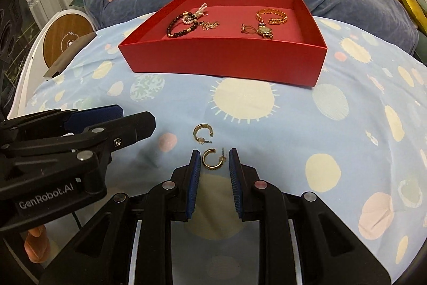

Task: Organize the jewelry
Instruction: 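Grasp one gold hoop earring with each tool, then carry both hoop earrings into the red box and open both tools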

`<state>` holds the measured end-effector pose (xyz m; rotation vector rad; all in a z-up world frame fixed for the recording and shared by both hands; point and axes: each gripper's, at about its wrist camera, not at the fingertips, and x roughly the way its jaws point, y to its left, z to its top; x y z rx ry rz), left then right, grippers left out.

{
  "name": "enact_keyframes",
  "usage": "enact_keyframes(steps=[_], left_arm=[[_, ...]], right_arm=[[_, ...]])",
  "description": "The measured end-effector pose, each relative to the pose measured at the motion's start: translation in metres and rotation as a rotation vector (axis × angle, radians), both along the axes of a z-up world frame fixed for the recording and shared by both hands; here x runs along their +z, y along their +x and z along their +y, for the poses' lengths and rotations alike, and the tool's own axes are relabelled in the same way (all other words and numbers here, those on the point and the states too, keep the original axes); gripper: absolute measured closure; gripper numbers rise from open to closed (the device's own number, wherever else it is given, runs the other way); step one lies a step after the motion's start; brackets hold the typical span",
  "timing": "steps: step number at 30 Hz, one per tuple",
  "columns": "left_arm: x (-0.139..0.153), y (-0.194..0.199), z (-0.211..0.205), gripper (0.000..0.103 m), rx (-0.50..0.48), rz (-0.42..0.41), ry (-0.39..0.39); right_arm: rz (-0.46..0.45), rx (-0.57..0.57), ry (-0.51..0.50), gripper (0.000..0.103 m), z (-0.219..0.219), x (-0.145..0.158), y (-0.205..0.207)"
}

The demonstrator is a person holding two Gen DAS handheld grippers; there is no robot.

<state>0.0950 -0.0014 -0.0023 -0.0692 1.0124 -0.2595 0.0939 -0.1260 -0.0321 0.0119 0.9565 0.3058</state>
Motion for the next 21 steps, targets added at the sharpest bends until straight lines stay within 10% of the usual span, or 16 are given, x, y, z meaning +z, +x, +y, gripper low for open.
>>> enact_keyframes(steps=[15, 21], left_arm=[[-0.023, 0.015, -0.051, 0.060, -0.098, -0.039, 0.050], [-0.025, 0.012, -0.049, 0.089, -0.084, -0.069, 0.091]], right_arm=[[0.010, -0.053, -0.012, 0.085, -0.038, 0.001, -0.009], [0.011, -0.048, -0.010, 0.085, -0.038, 0.004, -0.009]])
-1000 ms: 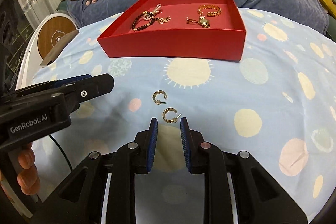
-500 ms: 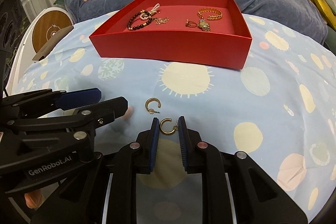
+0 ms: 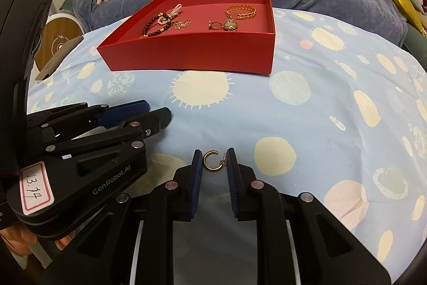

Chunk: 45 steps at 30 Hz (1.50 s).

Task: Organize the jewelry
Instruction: 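Carry both hoop earrings into the red box and open both tools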

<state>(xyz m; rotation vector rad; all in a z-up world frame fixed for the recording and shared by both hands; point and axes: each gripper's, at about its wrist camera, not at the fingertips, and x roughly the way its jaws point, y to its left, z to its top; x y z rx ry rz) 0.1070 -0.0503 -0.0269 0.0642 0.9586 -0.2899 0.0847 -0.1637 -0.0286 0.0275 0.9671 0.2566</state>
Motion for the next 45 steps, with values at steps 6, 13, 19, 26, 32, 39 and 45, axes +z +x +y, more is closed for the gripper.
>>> enact_keyframes(steps=[6, 13, 19, 26, 32, 39, 45], left_arm=[[0.002, -0.006, 0.001, 0.089, -0.016, 0.006, -0.003], [0.027, -0.012, 0.017, 0.089, 0.002, -0.012, -0.064], [0.062, -0.003, 0.032, 0.089, 0.015, -0.046, -0.107], [0.094, 0.058, 0.045, 0.089, 0.045, -0.095, -0.101], [0.090, 0.140, 0.046, 0.089, 0.084, -0.080, -0.098], [0.067, 0.204, 0.045, 0.089, 0.116, -0.043, -0.062], [0.049, 0.223, 0.048, 0.077, 0.133, 0.015, -0.045]], right_arm=[[-0.014, -0.015, 0.014, 0.085, -0.004, 0.006, -0.001], [-0.057, -0.006, 0.044, 0.085, -0.001, 0.027, 0.001], [-0.110, 0.012, 0.067, 0.085, 0.008, 0.059, 0.018], [-0.169, 0.007, 0.089, 0.085, 0.018, 0.091, 0.087], [-0.142, -0.018, 0.120, 0.085, 0.031, 0.088, 0.168], [-0.046, -0.068, 0.142, 0.085, 0.032, 0.054, 0.235], [-0.025, -0.087, 0.115, 0.084, 0.032, 0.041, 0.247]])
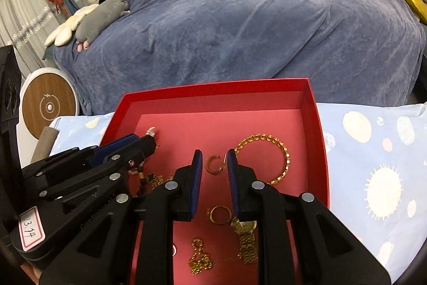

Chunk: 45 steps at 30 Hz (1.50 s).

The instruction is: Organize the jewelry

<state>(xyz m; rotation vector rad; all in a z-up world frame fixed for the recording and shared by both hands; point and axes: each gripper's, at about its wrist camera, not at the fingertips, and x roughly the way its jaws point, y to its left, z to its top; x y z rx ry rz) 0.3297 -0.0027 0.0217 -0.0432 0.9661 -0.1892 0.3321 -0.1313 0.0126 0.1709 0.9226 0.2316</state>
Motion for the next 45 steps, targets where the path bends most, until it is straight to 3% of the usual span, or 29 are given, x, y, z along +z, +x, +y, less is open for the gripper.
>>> enact_keyframes(steps=[2, 3, 5, 9, 15, 23, 27, 29, 34, 45], left_arm=[[0.002, -0.003, 0.003, 0.060, 0.014, -0.006, 0.003], [0.003, -0.007, 0.004, 0.058, 0.024, -0.012, 0.002], [0.011, -0.019, 0.007, 0.057, 0.026, -0.030, -0.013], [0.031, -0.061, 0.008, 0.057, 0.025, -0.072, 0.018], [0.045, -0.150, 0.000, 0.057, -0.010, -0.099, 0.058], [0.050, -0.237, 0.005, 0.053, 0.023, -0.108, 0.015], [0.040, -0.258, 0.008, 0.051, 0.039, -0.113, -0.011], [0.033, -0.261, 0.005, 0.050, 0.026, -0.116, 0.026], [0.018, -0.260, 0.004, 0.050, 0.013, -0.079, 0.026], [0.012, -0.259, 0.001, 0.050, 0.017, -0.077, 0.039]], right_arm=[[-0.005, -0.010, 0.004, 0.083, -0.004, 0.002, -0.003], [-0.013, -0.013, 0.008, 0.082, -0.006, 0.005, -0.007], [-0.039, -0.019, 0.008, 0.068, -0.010, 0.015, -0.023], [-0.094, 0.001, -0.029, 0.066, -0.014, 0.039, -0.069], [-0.155, 0.044, -0.069, 0.056, -0.016, 0.065, -0.164], [-0.187, 0.013, -0.079, 0.055, -0.017, 0.060, -0.248], [-0.166, -0.010, -0.066, 0.052, -0.023, 0.043, -0.260], [-0.146, -0.005, -0.082, 0.052, -0.024, 0.035, -0.262], [-0.140, 0.009, -0.106, 0.052, -0.020, 0.026, -0.262], [-0.127, 0.019, -0.135, 0.052, -0.015, 0.017, -0.263]])
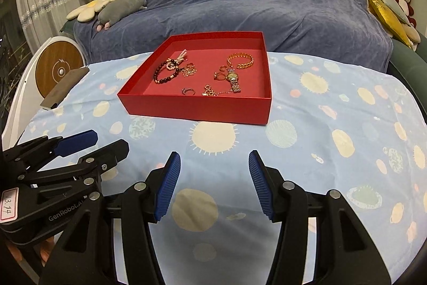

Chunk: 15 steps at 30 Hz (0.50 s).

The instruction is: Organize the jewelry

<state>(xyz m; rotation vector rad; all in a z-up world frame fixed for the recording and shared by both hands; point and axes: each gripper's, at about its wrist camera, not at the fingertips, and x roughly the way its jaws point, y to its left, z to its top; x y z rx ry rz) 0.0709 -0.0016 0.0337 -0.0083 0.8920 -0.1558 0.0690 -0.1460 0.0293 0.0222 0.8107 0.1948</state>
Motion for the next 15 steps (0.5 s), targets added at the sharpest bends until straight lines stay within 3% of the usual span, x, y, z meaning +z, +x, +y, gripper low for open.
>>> enact_keyframes(steps=[15], left_arm=[[-0.0006, -0.0011, -0.0031, 0.050, 0.012, -0.005, 0.003]], right_arm=[[0.001, -0.022, -0.012, 0.051, -0.0029, 0.0003, -0.0026]])
